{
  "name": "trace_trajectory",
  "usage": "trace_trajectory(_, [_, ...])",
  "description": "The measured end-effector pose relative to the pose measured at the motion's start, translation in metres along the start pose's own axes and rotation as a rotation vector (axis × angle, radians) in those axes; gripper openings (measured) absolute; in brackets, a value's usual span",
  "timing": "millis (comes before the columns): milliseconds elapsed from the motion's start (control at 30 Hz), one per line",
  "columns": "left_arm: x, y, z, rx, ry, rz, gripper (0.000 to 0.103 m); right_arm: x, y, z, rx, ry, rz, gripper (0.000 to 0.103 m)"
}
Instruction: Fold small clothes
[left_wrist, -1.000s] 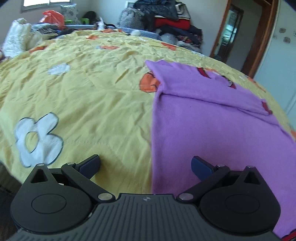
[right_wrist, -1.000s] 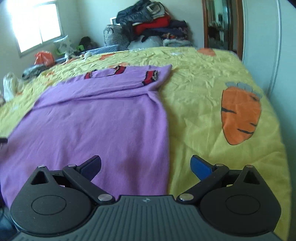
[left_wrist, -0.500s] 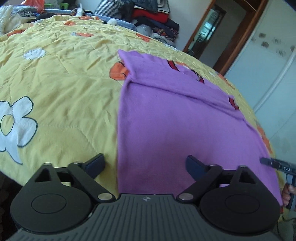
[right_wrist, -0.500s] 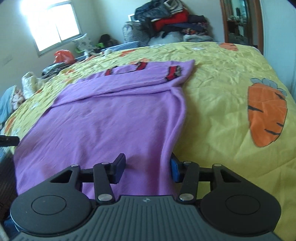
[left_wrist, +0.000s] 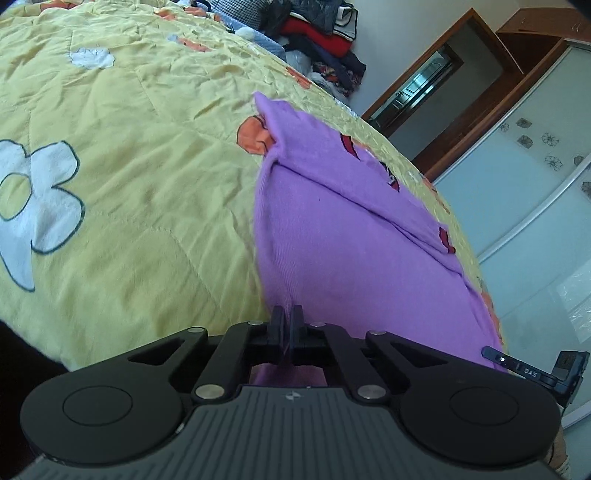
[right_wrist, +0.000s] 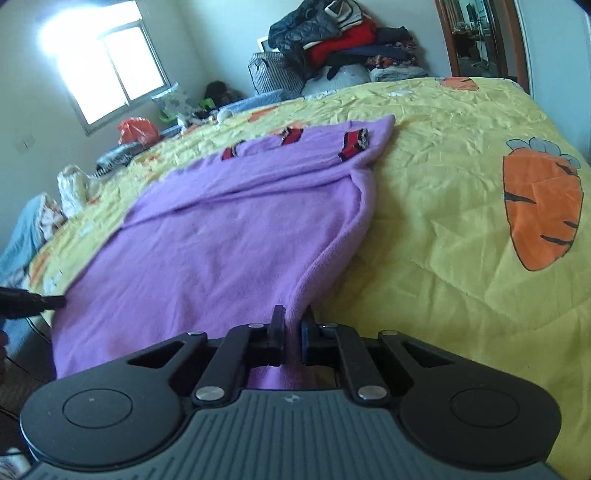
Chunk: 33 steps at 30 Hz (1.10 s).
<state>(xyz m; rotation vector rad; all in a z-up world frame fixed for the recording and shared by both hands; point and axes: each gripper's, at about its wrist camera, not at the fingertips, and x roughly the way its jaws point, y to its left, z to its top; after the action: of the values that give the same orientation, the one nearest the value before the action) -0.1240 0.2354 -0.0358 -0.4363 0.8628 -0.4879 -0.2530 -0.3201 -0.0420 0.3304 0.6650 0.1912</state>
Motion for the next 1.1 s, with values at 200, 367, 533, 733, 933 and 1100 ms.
trace_trajectory(200, [-0.002, -0.020, 0.006, 0.074, -0.056, -0.039, 0.001, 0.000, 0.000, 0.018, 0.032, -0.046, 0.065, 0.006])
trace_trajectory(367, [-0.006, -0.026, 0.023, 0.083, -0.121, -0.069, 0.001, -0.007, -0.001, 0.035, 0.037, -0.126, 0.110, 0.006])
trace_trajectory(533, [0.007, -0.027, 0.066, 0.076, -0.196, -0.071, 0.000, -0.003, -0.008, 0.066, 0.033, -0.197, 0.061, 0.005])
trace_trajectory(733, [0.049, -0.013, 0.112, 0.033, -0.131, -0.046, 0.000, 0.040, -0.036, 0.092, 0.029, -0.112, -0.031, 0.004])
trace_trajectory(933, [0.012, 0.002, 0.056, 0.056, -0.061, -0.039, 0.060, 0.043, -0.045, 0.062, 0.039, -0.016, -0.025, 0.007])
trace_trajectory(1100, [-0.006, 0.017, 0.013, -0.022, -0.006, -0.087, 0.068, 0.028, -0.053, 0.040, 0.134, -0.008, 0.069, 0.063])
